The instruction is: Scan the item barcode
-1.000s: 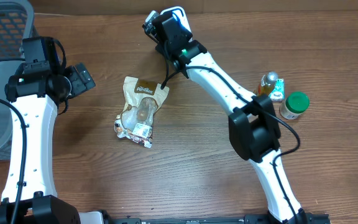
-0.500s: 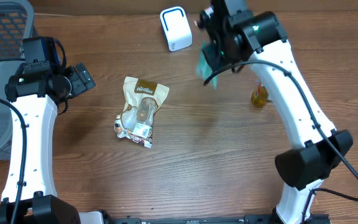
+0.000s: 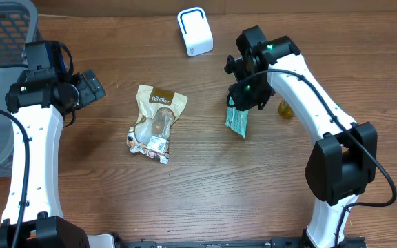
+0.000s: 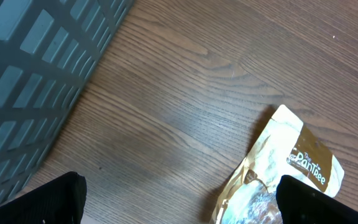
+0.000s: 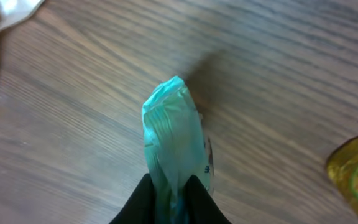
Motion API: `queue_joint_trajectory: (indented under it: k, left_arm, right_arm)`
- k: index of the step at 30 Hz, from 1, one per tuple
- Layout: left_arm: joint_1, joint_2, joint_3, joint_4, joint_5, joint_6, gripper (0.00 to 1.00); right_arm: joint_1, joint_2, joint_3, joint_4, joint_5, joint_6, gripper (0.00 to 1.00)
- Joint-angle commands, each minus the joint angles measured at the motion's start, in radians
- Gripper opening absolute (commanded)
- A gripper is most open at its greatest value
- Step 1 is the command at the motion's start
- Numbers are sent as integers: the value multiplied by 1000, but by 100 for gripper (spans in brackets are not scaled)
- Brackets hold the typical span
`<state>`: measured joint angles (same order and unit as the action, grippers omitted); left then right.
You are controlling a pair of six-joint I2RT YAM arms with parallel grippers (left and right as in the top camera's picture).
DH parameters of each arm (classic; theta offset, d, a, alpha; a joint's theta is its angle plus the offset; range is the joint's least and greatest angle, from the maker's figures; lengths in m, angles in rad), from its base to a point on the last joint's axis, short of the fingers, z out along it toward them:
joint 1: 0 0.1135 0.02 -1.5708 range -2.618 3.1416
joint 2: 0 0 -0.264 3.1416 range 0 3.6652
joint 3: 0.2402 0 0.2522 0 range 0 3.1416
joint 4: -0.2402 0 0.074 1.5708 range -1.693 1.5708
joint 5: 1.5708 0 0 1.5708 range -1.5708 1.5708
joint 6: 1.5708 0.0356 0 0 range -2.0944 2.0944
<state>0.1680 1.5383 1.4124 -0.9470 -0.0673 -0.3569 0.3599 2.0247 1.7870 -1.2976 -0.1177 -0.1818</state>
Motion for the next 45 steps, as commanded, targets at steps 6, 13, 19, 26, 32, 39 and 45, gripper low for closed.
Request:
queue_joint_trajectory:
  k: [6, 13, 19, 26, 32, 39, 45]
  left_arm:
    - [2, -7, 8, 2, -2, 13, 100]
    - [2, -7, 8, 2, -2, 13, 99]
    - [2, -7, 8, 2, -2, 13, 100]
    - [2, -7, 8, 2, -3, 13, 99]
    - [2, -7, 8, 2, -2, 13, 100]
    - [2, -7, 8, 2, -2, 13, 99]
    - [2, -7, 8, 2, -2, 13, 100]
  right_arm:
    - [-4, -8, -8, 137, 38, 100, 100]
    - [29, -8, -8, 189, -45, 290, 100]
    - [62, 5, -8, 229, -71, 399, 85]
    - [86, 68, -8, 238, -68, 533, 19]
    - [102, 120, -8, 243, -67, 534, 16]
    - [105, 159, -8, 249, -21, 534, 17]
    - [105, 164, -8, 246, 51, 534, 17]
